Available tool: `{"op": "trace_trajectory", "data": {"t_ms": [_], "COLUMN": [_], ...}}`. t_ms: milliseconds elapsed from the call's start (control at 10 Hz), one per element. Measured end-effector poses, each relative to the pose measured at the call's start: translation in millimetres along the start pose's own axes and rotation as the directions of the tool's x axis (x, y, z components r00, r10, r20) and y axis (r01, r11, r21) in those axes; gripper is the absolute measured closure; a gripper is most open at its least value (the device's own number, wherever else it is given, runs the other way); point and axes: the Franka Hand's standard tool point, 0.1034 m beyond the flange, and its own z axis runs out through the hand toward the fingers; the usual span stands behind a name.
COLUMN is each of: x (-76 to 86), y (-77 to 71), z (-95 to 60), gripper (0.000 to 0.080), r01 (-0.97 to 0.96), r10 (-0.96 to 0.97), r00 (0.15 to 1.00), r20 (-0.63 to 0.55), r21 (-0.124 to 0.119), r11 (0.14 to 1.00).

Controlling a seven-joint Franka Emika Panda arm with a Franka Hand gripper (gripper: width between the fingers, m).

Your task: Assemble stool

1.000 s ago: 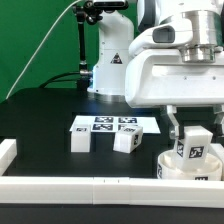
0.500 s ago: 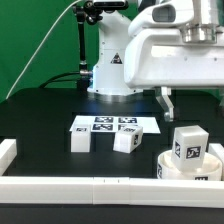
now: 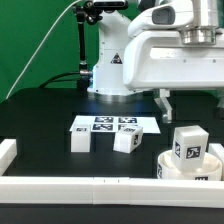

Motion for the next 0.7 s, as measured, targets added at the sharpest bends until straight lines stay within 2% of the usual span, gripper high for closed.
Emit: {"op": "trace_trajectory", "data": {"t_ms": [100, 500, 600, 700], "x": [-5.8, -11.9, -5.2, -6.8], "y": [1.0, -5.0, -6.9, -6.9], "z": [2.2, 3.6, 5.7, 8.8], "gripper": [0.0151, 0.0151, 0.0151, 0.0151], "r01": [-0.044, -0.052, -0.048, -0.044], "r10": [0.044, 0.036, 0.031, 0.027], "r00": [0.998, 0.943, 0.943, 0.943], "r20": [0.034, 0.331, 0.331, 0.332], "r21": [-0.001, 0.041, 0.044, 0.046], "r11": [0.999, 0.998, 0.998, 0.998]}}
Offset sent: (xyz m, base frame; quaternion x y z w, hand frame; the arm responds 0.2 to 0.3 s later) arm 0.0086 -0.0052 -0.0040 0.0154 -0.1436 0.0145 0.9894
